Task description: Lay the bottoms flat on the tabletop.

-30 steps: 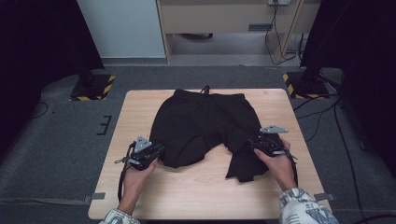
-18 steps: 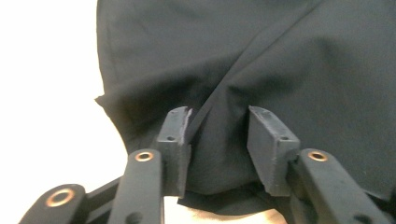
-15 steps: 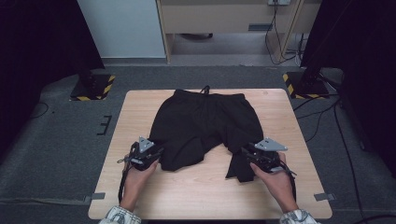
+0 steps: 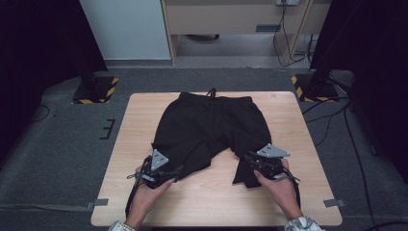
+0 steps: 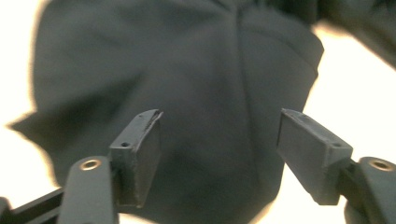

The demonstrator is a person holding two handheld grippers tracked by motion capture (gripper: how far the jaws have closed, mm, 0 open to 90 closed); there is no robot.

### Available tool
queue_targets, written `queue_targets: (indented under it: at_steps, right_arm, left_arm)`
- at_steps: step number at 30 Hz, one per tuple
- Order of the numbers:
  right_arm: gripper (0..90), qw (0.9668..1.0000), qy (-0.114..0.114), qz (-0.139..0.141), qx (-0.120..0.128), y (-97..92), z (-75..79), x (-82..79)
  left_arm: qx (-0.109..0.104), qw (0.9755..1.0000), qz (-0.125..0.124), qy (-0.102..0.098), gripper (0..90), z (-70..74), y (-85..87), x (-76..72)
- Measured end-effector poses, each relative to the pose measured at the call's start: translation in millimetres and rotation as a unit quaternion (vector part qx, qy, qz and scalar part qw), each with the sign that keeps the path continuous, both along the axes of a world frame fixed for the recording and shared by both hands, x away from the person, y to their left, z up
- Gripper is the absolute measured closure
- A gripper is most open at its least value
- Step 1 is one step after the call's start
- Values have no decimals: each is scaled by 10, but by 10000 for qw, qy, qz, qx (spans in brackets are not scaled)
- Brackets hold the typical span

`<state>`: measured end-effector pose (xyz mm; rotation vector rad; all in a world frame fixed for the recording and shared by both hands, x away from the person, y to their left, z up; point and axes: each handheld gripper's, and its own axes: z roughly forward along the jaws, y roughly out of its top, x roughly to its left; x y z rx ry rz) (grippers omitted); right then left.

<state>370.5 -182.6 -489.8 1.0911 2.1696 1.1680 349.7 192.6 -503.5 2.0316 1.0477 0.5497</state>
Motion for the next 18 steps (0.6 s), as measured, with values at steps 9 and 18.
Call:
queue_targets:
  at_steps: [9,18]
  right_arm:
    - [726,9995,44,294,-70,269,-36,28]
    - [709,9984,151,517,-189,524,-86,140]
  left_arm:
    - [269,9993,-146,-231,835,28,-27,119]
    - [-228,9984,14,-509,879,392,39,468]
